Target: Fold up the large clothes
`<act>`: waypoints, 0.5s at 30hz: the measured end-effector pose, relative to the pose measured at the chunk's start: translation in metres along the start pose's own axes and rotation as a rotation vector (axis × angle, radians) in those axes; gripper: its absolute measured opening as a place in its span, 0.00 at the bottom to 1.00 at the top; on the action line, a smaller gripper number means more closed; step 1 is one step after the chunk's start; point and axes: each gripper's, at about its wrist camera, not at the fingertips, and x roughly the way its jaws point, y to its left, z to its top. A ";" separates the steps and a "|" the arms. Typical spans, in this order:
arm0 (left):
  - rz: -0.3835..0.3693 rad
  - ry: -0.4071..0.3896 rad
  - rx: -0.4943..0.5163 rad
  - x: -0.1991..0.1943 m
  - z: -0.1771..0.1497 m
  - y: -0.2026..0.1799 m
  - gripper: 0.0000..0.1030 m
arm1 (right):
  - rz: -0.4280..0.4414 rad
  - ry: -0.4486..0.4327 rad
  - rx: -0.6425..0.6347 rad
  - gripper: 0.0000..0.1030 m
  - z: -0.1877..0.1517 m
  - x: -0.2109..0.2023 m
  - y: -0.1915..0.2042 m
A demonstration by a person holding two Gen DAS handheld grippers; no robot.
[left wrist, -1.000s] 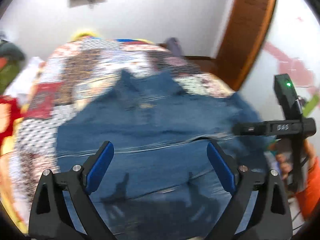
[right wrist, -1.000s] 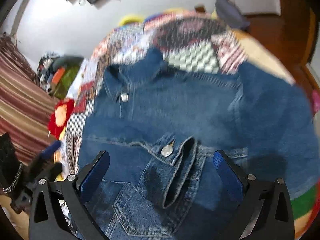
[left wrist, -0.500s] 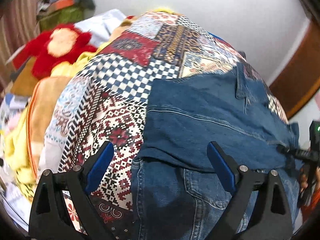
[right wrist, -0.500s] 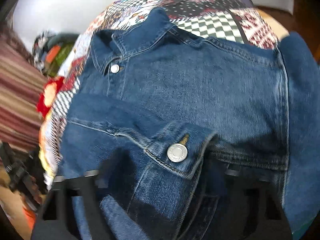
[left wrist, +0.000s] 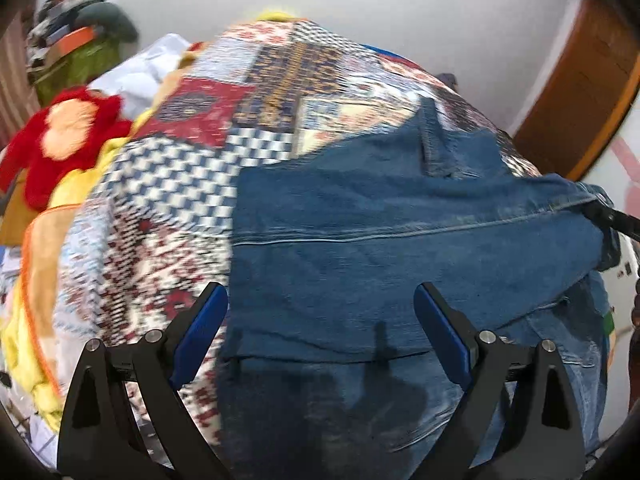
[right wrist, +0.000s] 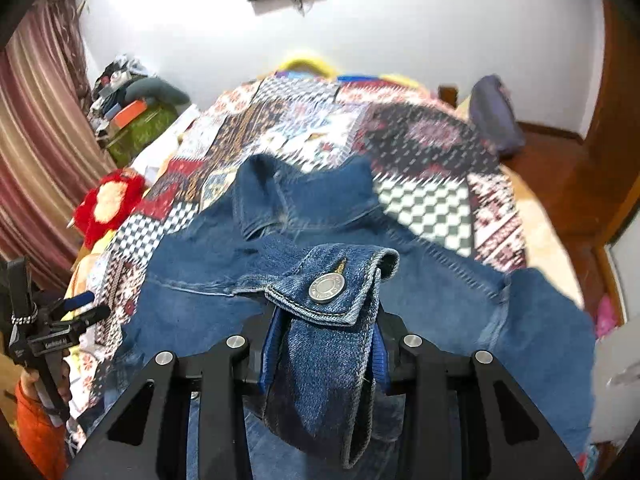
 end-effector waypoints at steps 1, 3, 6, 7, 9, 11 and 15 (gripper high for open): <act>-0.009 0.008 0.012 0.005 0.001 -0.006 0.92 | -0.004 0.002 0.006 0.34 0.000 0.000 -0.004; -0.023 0.030 0.033 0.015 0.002 -0.017 0.92 | -0.008 0.027 0.037 0.34 -0.002 0.007 -0.014; -0.048 0.075 0.051 0.033 0.001 -0.028 0.92 | -0.029 0.102 0.062 0.34 -0.015 0.027 -0.030; -0.051 0.089 0.052 0.038 0.000 -0.030 0.92 | -0.039 0.128 0.069 0.34 -0.019 0.035 -0.034; -0.054 0.118 0.065 0.049 -0.003 -0.035 0.92 | -0.049 0.179 0.089 0.34 -0.029 0.050 -0.043; -0.040 0.141 0.079 0.058 -0.006 -0.039 0.92 | -0.042 0.198 0.102 0.34 -0.037 0.058 -0.048; -0.006 0.162 0.119 0.071 -0.014 -0.044 0.93 | -0.064 0.238 0.058 0.38 -0.046 0.068 -0.048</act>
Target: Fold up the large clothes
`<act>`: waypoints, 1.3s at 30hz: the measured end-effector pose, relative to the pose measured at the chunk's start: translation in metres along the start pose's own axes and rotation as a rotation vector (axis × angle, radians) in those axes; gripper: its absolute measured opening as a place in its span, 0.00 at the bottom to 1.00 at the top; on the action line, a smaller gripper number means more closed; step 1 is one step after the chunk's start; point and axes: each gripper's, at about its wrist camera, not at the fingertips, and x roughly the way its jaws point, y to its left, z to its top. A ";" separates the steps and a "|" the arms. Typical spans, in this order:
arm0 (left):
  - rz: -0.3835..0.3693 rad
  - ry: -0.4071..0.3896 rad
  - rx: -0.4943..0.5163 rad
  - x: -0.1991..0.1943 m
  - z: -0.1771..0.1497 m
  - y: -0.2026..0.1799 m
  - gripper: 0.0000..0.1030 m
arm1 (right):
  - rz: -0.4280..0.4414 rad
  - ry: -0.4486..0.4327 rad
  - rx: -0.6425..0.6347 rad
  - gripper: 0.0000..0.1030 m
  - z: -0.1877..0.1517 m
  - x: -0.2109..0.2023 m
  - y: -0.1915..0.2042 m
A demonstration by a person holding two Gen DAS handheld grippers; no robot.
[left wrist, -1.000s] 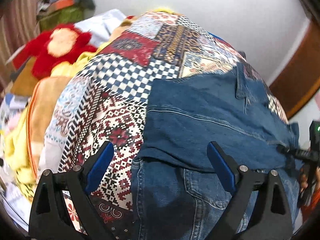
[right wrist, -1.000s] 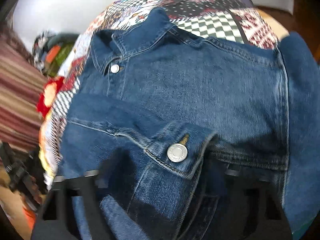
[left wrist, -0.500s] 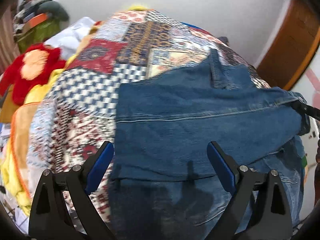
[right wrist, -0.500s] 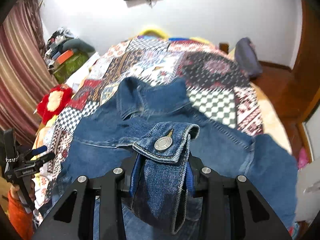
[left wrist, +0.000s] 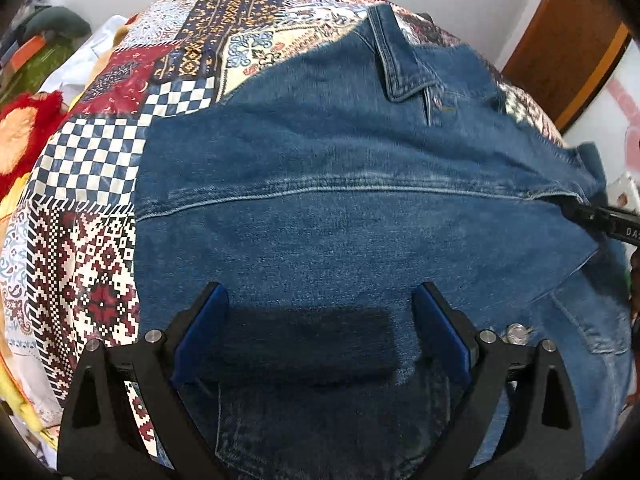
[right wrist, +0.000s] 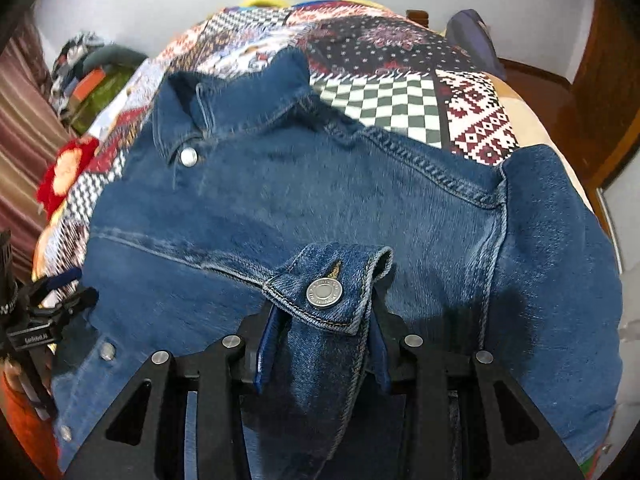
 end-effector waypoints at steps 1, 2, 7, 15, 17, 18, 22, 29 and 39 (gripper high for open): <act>0.002 -0.006 0.002 0.000 -0.001 0.000 0.94 | -0.018 0.010 -0.016 0.42 -0.002 0.002 0.002; 0.004 -0.009 0.001 0.000 -0.001 0.000 0.94 | -0.033 0.016 -0.026 0.45 -0.002 0.004 0.003; 0.006 -0.006 -0.011 0.000 -0.001 0.002 0.95 | -0.152 -0.001 -0.068 0.74 -0.005 -0.001 0.005; 0.059 -0.087 0.070 -0.040 0.005 -0.019 0.95 | -0.131 -0.100 -0.039 0.75 -0.007 -0.054 0.007; 0.061 -0.128 0.093 -0.056 0.010 -0.027 0.95 | -0.124 -0.144 -0.024 0.75 -0.008 -0.072 0.006; 0.057 -0.153 0.104 -0.066 0.013 -0.032 0.95 | -0.119 -0.169 -0.017 0.75 -0.008 -0.084 0.005; 0.027 -0.235 0.131 -0.096 0.025 -0.054 0.95 | -0.117 -0.261 0.009 0.75 -0.011 -0.122 -0.003; -0.038 -0.317 0.192 -0.119 0.042 -0.096 0.96 | -0.153 -0.370 0.092 0.78 -0.028 -0.172 -0.037; -0.041 -0.222 0.249 -0.057 0.054 -0.146 0.98 | -0.165 -0.320 0.390 0.80 -0.091 -0.176 -0.133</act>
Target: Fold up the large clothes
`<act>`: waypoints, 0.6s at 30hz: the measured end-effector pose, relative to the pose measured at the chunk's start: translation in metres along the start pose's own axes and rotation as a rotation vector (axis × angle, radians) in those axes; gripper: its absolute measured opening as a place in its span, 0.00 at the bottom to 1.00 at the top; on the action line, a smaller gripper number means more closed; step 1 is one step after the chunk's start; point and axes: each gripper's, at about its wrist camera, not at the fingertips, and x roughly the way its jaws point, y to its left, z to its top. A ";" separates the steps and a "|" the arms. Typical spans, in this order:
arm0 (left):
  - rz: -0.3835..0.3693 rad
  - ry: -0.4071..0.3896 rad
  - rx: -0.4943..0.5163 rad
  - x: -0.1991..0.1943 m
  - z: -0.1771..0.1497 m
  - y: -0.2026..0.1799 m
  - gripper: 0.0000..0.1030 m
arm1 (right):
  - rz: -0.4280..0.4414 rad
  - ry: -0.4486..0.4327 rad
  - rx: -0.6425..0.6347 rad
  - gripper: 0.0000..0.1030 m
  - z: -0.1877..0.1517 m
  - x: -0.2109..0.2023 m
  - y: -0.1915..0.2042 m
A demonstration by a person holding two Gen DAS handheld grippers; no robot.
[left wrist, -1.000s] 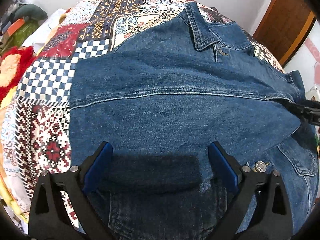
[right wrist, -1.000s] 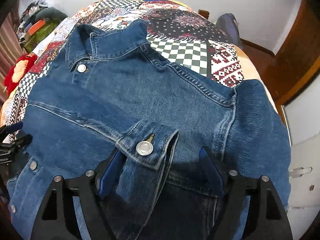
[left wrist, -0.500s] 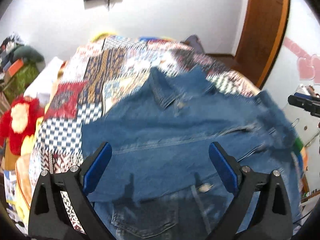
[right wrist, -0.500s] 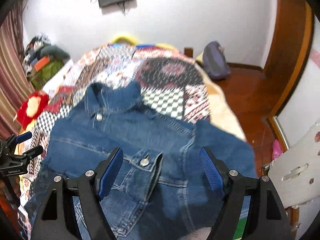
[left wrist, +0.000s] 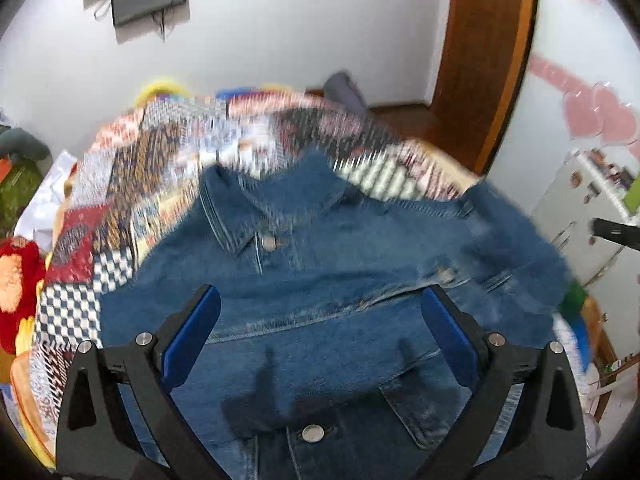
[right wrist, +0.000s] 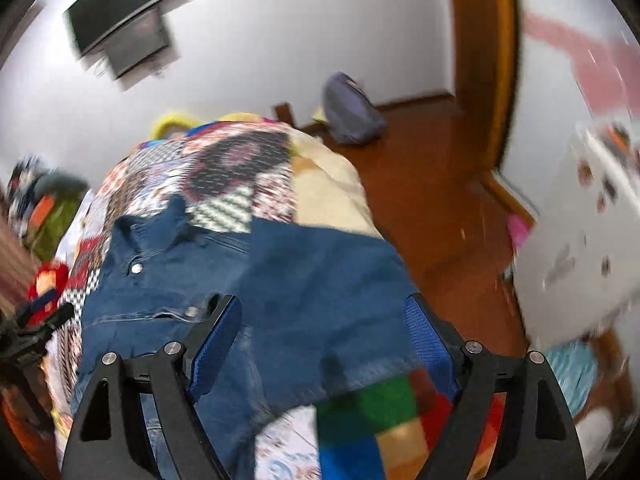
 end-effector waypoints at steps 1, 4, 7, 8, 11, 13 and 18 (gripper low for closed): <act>0.005 0.041 -0.007 0.014 -0.003 -0.001 0.98 | 0.002 0.015 0.029 0.80 -0.003 0.004 -0.008; -0.030 0.143 -0.058 0.046 -0.016 0.003 0.98 | 0.039 0.102 0.168 0.80 -0.022 0.022 -0.042; -0.065 0.233 -0.119 0.069 -0.032 0.009 0.98 | 0.077 0.168 0.255 0.80 -0.039 0.038 -0.061; -0.075 0.257 -0.141 0.076 -0.036 0.011 0.98 | 0.085 0.184 0.276 0.80 -0.044 0.043 -0.067; -0.091 0.274 -0.172 0.080 -0.040 0.014 0.98 | 0.103 0.211 0.328 0.80 -0.049 0.058 -0.077; -0.091 0.270 -0.171 0.079 -0.042 0.014 0.98 | 0.106 0.213 0.343 0.80 -0.047 0.067 -0.079; -0.081 0.265 -0.161 0.076 -0.047 0.010 0.99 | 0.134 0.224 0.387 0.82 -0.038 0.096 -0.087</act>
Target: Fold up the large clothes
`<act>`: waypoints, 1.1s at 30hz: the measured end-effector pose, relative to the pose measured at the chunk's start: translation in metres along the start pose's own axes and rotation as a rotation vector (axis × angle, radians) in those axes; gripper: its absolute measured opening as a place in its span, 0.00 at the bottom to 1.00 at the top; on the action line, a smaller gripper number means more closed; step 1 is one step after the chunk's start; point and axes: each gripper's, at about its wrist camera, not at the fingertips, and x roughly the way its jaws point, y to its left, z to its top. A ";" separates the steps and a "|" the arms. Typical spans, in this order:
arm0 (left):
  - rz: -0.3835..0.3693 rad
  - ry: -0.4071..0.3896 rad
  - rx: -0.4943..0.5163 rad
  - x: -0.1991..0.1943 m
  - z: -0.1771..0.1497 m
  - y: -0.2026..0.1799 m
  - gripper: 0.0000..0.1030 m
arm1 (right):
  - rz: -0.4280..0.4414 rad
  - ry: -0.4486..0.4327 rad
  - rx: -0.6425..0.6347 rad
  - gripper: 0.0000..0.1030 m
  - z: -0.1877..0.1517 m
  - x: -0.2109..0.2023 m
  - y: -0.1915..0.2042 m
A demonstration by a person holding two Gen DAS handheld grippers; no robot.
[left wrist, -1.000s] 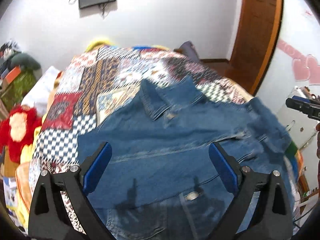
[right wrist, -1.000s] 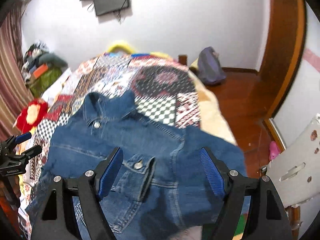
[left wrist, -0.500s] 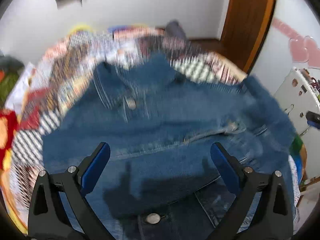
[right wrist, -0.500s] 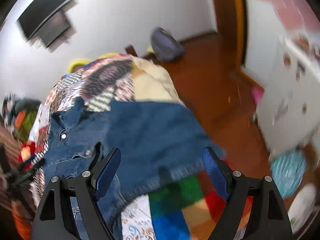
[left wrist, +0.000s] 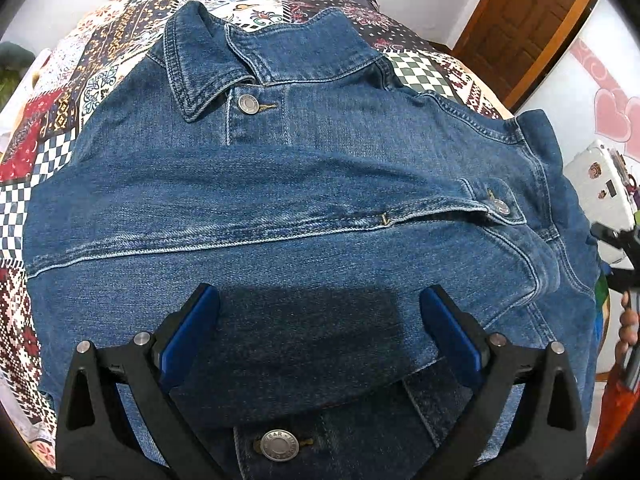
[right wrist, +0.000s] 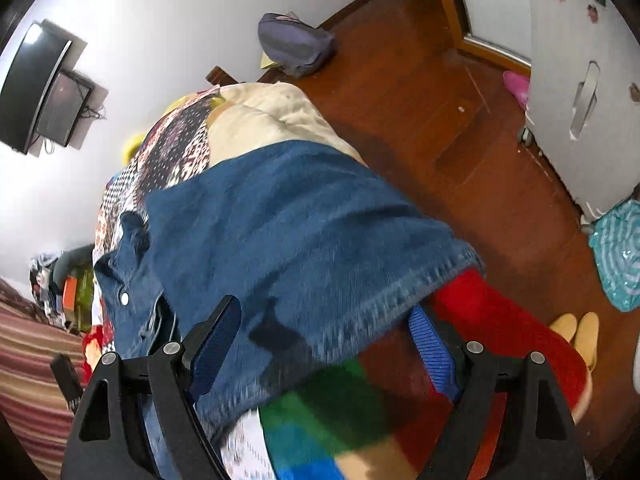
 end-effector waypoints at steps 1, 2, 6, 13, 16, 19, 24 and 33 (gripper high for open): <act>-0.001 0.000 -0.001 -0.001 0.001 0.000 0.99 | 0.009 0.001 0.015 0.82 0.005 0.006 -0.002; -0.003 0.000 -0.003 0.000 0.001 0.001 0.99 | 0.010 0.003 0.025 0.82 0.009 0.010 -0.002; -0.005 -0.003 -0.012 -0.002 -0.001 0.003 0.99 | 0.001 -0.013 0.070 0.80 0.026 0.025 0.004; -0.019 -0.019 -0.052 -0.013 -0.007 0.013 0.99 | -0.004 -0.145 0.026 0.27 0.031 0.008 0.027; -0.023 -0.038 -0.072 -0.023 -0.011 0.019 0.99 | 0.044 -0.230 -0.024 0.16 0.029 -0.020 0.045; -0.026 -0.063 -0.083 -0.034 -0.014 0.023 0.99 | 0.094 -0.280 -0.097 0.13 0.026 -0.044 0.072; -0.009 -0.134 -0.073 -0.062 -0.022 0.029 0.99 | 0.183 -0.325 -0.263 0.13 0.010 -0.076 0.143; -0.008 -0.264 -0.079 -0.125 -0.042 0.048 0.99 | 0.348 -0.207 -0.411 0.13 -0.031 -0.055 0.258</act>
